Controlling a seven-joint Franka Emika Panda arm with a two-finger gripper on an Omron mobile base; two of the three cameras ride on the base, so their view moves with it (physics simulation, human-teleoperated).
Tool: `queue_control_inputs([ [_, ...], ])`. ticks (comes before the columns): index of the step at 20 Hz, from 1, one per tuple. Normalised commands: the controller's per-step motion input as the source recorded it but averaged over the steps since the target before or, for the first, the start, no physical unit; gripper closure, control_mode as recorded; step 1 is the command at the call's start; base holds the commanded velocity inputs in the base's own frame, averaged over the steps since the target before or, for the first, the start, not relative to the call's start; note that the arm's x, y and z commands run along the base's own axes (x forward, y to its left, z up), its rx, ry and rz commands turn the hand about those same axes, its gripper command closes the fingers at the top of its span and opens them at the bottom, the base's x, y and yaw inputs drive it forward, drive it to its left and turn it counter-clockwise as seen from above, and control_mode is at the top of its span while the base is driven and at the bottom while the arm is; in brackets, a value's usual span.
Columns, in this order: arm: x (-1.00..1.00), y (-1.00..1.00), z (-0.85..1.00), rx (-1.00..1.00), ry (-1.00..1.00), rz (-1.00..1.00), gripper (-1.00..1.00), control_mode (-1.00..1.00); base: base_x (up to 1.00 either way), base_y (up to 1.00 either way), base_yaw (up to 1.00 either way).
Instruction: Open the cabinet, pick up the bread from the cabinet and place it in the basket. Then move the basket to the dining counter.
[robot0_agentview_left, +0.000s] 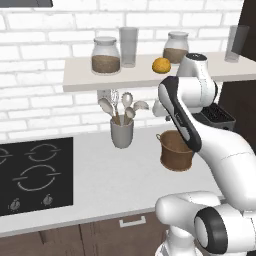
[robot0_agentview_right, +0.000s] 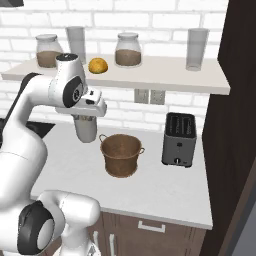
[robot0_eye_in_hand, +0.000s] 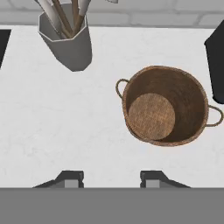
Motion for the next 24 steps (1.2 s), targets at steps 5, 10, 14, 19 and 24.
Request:
queue_control_inputs([
  [5,0.08,0.0,-0.07,-0.01,0.11,0.0,-1.0,-1.0,0.0,0.0,0.0],
  [10,0.06,0.02,0.15,-0.06,-0.13,0.0,-1.0,-1.0,0.0,0.0,0.0],
  [14,-0.02,0.15,0.47,-0.19,-0.4,-0.02,-1.0,-1.0,0.0,0.0,0.0],
  [19,-0.03,0.0,0.91,-0.01,-0.42,-0.05,-1.0,-1.0,0.0,0.0,0.0],
  [24,0.07,0.0,0.86,0.03,-0.19,-0.02,-1.0,-1.0,0.0,0.0,0.0],
])
